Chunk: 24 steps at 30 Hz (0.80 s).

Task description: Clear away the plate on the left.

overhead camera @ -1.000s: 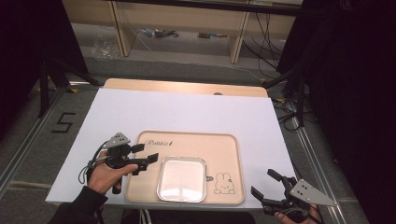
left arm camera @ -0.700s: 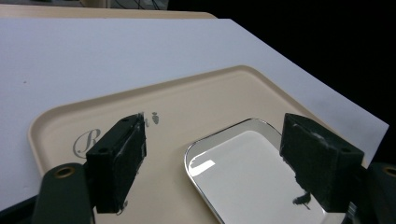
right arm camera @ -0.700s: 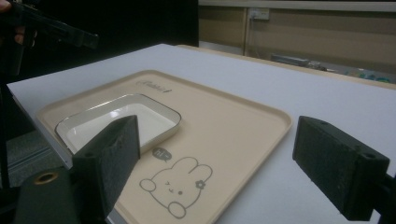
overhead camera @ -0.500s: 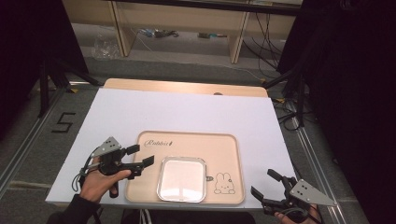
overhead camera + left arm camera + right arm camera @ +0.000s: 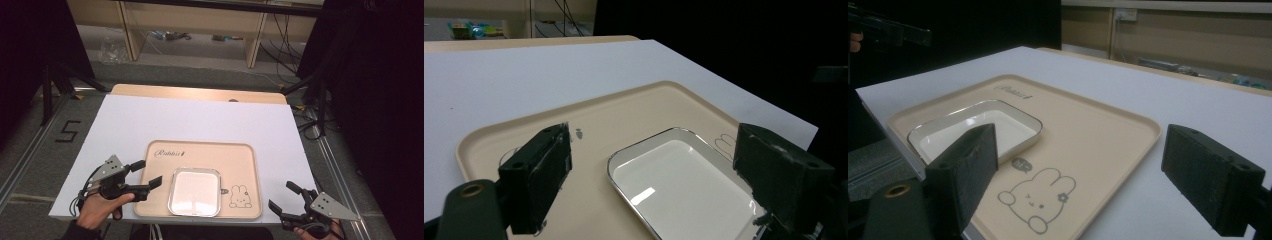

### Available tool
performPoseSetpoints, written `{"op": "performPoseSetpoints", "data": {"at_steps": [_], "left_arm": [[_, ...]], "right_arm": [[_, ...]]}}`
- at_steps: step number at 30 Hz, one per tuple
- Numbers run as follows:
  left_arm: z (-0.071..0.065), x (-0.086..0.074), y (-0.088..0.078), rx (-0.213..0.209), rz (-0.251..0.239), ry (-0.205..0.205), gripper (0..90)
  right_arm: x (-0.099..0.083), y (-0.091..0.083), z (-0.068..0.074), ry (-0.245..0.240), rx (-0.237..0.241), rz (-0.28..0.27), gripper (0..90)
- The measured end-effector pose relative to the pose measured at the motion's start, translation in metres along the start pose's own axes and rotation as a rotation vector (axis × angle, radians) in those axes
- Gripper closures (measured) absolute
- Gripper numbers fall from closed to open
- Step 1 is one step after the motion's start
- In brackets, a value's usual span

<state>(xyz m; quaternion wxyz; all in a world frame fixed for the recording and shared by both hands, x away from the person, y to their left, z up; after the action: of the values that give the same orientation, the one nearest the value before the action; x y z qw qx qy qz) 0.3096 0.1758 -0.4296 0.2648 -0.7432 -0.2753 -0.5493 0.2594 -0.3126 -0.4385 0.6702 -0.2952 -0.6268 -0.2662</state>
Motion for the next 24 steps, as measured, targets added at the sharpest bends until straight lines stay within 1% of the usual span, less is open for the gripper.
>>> {"op": "performPoseSetpoints", "data": {"at_steps": [2, 3, 4, 5, 6, 7, 8, 9, 10, 13, 14, 15, 17, 19, 20, 21, 22, 23, 24], "left_arm": [[-0.001, 0.0, -0.003, 0.004, 0.001, 0.009, 15.5], [-0.002, -0.001, -0.004, 0.011, -0.009, 0.004, 15.5], [-0.002, -0.001, -0.005, 0.014, -0.021, 0.008, 15.5], [-0.003, -0.001, -0.007, 0.026, -0.023, 0.012, 15.5], [-0.004, -0.002, -0.008, 0.029, -0.025, 0.013, 15.5], [-0.005, -0.003, -0.009, 0.029, -0.03, 0.008, 15.5], [-0.007, -0.003, -0.01, 0.026, -0.036, 0.012, 15.5], [-0.008, -0.003, -0.011, 0.03, -0.038, 0.017, 15.5], [-0.009, -0.003, -0.011, 0.022, -0.042, 0.028, 15.5], [-0.012, -0.004, -0.014, 0.019, -0.038, 0.039, 15.5], [-0.011, -0.005, -0.016, 0.014, -0.023, 0.056, 15.5], [-0.011, -0.006, -0.017, 0.014, -0.024, 0.059, 15.5], [-0.01, -0.01, -0.018, 0.009, -0.024, 0.061, 15.5], [-0.009, -0.014, -0.02, 0.02, -0.006, 0.059, 15.5], [-0.009, -0.015, -0.02, 0.025, -0.01, 0.053, 15.6], [-0.009, -0.016, -0.021, 0.021, -0.007, 0.062, 15.5], [-0.009, -0.016, -0.023, 0.024, -0.004, 0.069, 15.6], [-0.01, -0.017, -0.023, 0.022, -0.006, 0.075, 15.6], [-0.011, -0.018, -0.024, 0.024, -0.009, 0.074, 15.6]], "right_arm": [[0.0, 0.0, 0.0, 0.0, -0.001, 0.0, 15.7], [0.0, 0.0, 0.0, 0.001, -0.001, 0.0, 15.7], [0.0, 0.0, -0.001, -0.009, 0.001, -0.001, 15.7], [0.0, 0.0, -0.001, -0.01, 0.003, -0.003, 15.7], [0.0, 0.0, 0.001, 0.015, -0.01, -0.002, 15.6], [0.0, 0.0, 0.001, 0.014, -0.007, -0.003, 15.6], [0.0, -0.001, 0.0, -0.007, -0.015, -0.005, 15.6], [0.0, -0.001, 0.001, 0.005, -0.009, 0.006, 15.6], [0.0, -0.001, 0.001, 0.005, -0.007, 0.003, 15.5], [0.001, -0.002, 0.001, 0.011, -0.012, -0.001, 15.3], [0.001, -0.002, 0.0, -0.005, -0.019, -0.008, 15.3], [0.001, -0.002, 0.0, -0.007, -0.023, -0.014, 15.3], [0.002, -0.002, -0.001, -0.009, -0.023, -0.023, 15.3], [0.002, -0.002, 0.0, -0.006, -0.022, -0.02, 15.3], [0.001, -0.002, 0.0, -0.005, -0.019, -0.03, 15.3], [0.001, -0.001, 0.0, -0.008, -0.02, -0.043, 15.3], [0.001, -0.001, 0.001, 0.0, -0.019, -0.045, 15.3], [0.001, -0.002, 0.002, 0.009, -0.022, -0.032, 15.2], [0.001, -0.003, 0.001, -0.002, -0.032, -0.026, 15.3]]}}
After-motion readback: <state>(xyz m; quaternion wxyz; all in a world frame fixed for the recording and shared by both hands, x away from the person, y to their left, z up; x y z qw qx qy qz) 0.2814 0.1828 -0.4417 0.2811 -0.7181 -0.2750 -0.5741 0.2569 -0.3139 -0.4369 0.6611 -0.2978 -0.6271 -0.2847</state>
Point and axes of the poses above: each handheld gripper's, and its own axes: y roughly forward along the jaws, x roughly out of its top, z roughly to its left, the point moved 1 cm from there along y, roughly forward along the jaws, and after that the axes turned 12 degrees about -z, right-handed, at the moved point
